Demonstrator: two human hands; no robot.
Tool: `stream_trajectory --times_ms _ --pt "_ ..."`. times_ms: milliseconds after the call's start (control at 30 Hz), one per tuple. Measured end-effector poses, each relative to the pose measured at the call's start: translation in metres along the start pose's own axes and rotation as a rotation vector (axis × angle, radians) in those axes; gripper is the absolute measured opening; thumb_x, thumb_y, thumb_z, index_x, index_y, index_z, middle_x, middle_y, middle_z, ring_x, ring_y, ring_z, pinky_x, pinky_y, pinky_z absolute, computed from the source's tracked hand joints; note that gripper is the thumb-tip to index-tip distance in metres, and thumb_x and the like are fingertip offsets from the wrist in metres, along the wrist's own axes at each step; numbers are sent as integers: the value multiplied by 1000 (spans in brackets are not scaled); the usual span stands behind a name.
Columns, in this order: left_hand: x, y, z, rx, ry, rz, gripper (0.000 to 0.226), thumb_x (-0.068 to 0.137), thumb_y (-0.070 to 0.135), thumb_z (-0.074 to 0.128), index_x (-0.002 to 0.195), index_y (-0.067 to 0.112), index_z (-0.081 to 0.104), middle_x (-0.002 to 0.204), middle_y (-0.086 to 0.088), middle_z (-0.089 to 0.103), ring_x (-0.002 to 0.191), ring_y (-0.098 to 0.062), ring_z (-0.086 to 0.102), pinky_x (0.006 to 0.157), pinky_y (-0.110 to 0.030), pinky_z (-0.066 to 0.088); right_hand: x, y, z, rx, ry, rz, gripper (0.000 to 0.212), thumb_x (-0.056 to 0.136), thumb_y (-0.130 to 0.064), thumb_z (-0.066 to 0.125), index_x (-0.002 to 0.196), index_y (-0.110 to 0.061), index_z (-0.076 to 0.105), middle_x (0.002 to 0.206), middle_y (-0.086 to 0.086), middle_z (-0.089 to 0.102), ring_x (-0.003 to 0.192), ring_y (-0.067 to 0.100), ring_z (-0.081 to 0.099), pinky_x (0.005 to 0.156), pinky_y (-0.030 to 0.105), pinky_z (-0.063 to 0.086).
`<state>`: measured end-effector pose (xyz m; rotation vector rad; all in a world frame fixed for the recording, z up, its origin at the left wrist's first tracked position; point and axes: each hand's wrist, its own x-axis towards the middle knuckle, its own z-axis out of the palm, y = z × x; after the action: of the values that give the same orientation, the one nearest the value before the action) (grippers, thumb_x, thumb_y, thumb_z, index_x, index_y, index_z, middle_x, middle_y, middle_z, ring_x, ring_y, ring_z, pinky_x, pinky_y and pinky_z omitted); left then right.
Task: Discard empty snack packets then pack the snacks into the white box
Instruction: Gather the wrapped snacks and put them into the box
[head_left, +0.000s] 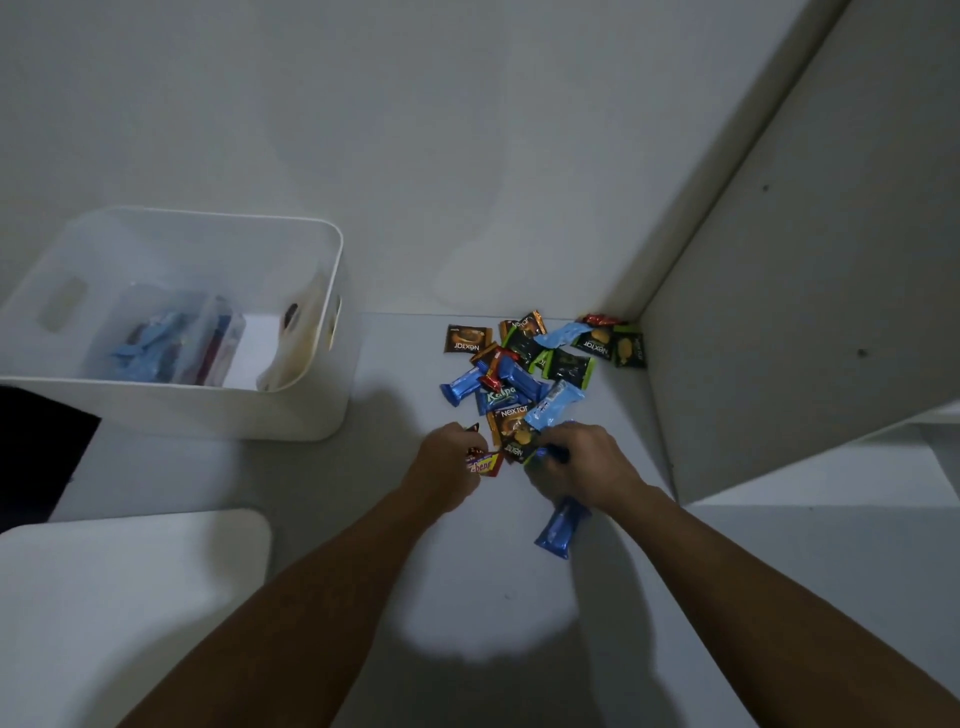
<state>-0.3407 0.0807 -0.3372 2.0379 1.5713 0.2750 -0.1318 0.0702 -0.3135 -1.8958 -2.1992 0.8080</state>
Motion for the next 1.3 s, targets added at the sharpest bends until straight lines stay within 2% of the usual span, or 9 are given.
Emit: stream_trajectory --times_ms 167,267,400,500,633,833,1033,1167,1300 --pt "1 7 -39 -47 55 25 32 66 13 76 97 13 73 94 -13 68 84 -29 63 70 -23 44 4 -25 -29 -3 36 11 24 89 -22 65 112 -19 71 106 2 71 92 15 64 81 26 51" --pt "5 20 -88 -73 61 -7 36 65 14 80 101 16 72 98 -8 65 86 -24 62 71 -25 49 14 -54 -61 9 58 -13 25 88 -23 67 112 -16 71 104 3 69 90 15 62 72 19 46" --pt "0 23 -166 -155 149 -18 37 59 10 81 94 15 73 91 -5 66 79 -19 62 59 -17 40 35 -110 -101 36 146 -93 23 82 -22 73 105 -16 74 104 6 72 94 22 67 86 32 54" --pt "-6 10 -218 -118 240 -67 36 61 9 78 96 18 73 89 0 64 80 -15 58 67 -18 37 50 -161 -124 37 173 -181 19 82 -21 73 100 -18 76 95 5 72 82 18 65 80 31 55" --pt "-22 -28 -269 -108 288 -167 37 60 6 78 95 17 73 91 -4 66 76 -18 58 63 -20 41 71 -226 -135 53 181 -302 15 81 -19 74 96 -18 76 80 -1 66 57 1 52 67 25 49" --pt "-42 -93 -289 -78 277 -308 40 63 7 81 100 13 71 100 -9 67 83 -20 57 71 -24 46 110 -307 -107 -139 100 -411 21 82 -20 71 103 -18 74 100 5 71 90 21 63 77 28 50" --pt "-49 -134 -274 -148 165 -365 47 66 5 81 110 13 67 107 -13 69 76 -22 60 65 -28 51 147 -346 -55 -344 -21 -435 23 80 -19 67 101 -25 73 106 2 70 99 22 63 76 28 48" --pt "-50 -148 -272 -139 71 -328 82 66 16 83 139 18 46 131 -10 58 114 -27 57 97 -33 44 164 -351 -36 -360 -82 -434 44 81 -18 70 124 -20 63 129 4 60 117 25 55 94 33 45" --pt "-45 -159 -274 -135 135 -387 87 69 15 82 144 14 36 145 -11 44 127 -30 48 104 -36 41 173 -344 -36 -278 13 -385 47 82 -13 68 128 -19 59 136 6 55 124 25 50 104 33 41"
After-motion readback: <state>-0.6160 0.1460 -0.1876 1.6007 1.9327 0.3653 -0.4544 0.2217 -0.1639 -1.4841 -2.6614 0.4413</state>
